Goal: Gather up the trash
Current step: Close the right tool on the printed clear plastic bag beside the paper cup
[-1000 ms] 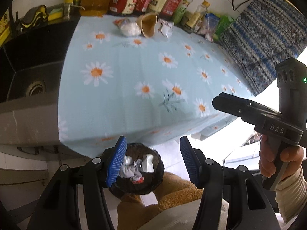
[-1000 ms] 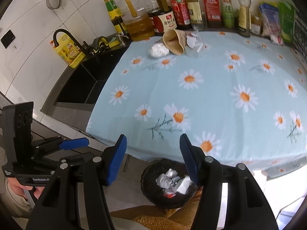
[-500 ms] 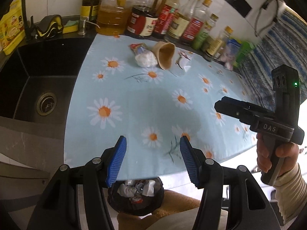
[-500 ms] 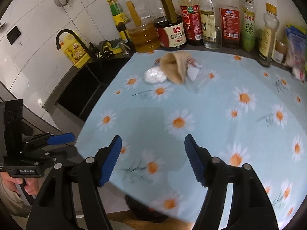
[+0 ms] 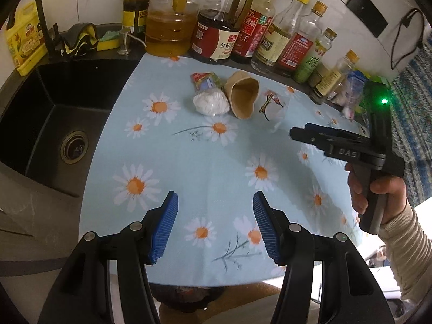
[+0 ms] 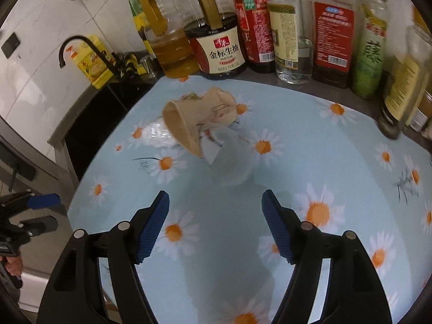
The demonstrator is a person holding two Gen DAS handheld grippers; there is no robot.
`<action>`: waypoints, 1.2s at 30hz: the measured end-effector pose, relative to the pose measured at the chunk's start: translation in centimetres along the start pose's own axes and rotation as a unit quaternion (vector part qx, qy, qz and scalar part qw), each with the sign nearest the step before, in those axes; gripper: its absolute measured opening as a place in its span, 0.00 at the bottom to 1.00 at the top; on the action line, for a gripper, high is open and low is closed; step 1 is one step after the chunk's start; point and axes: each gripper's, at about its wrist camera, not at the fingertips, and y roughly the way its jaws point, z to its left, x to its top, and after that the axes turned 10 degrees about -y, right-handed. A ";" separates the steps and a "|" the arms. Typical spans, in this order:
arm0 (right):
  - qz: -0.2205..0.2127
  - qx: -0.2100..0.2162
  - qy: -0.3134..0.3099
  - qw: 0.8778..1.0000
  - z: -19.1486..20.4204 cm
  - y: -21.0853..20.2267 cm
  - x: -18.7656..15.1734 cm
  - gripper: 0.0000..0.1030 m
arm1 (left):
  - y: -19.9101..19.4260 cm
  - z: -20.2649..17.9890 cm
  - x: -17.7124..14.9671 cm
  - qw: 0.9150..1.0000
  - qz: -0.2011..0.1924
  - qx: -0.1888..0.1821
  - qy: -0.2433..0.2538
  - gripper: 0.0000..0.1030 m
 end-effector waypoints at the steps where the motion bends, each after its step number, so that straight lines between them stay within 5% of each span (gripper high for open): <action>1: 0.006 0.003 -0.008 1.000 -0.4 0.6 0.3 0.69 | 0.2 -0.3 0.2 1.000 0.000 0.002 -0.001 0.54; 18: 0.048 0.020 -0.125 0.991 -0.8 6.5 3.8 0.69 | 1.4 -1.1 2.5 0.997 -0.011 0.061 -0.038 0.54; 22: 0.049 0.018 -0.131 0.990 -0.9 6.8 3.8 0.67 | 1.7 -1.1 2.8 0.997 -0.011 0.062 -0.043 0.54; 26: 0.048 0.017 -0.139 0.989 -1.0 6.9 4.0 0.55 | 2.3 -1.4 3.1 0.997 -0.006 0.068 -0.039 0.54; 36: 0.033 0.025 -0.131 0.991 -1.2 5.7 3.4 0.55 | 4.1 -1.3 3.9 0.996 0.008 0.086 -0.020 0.54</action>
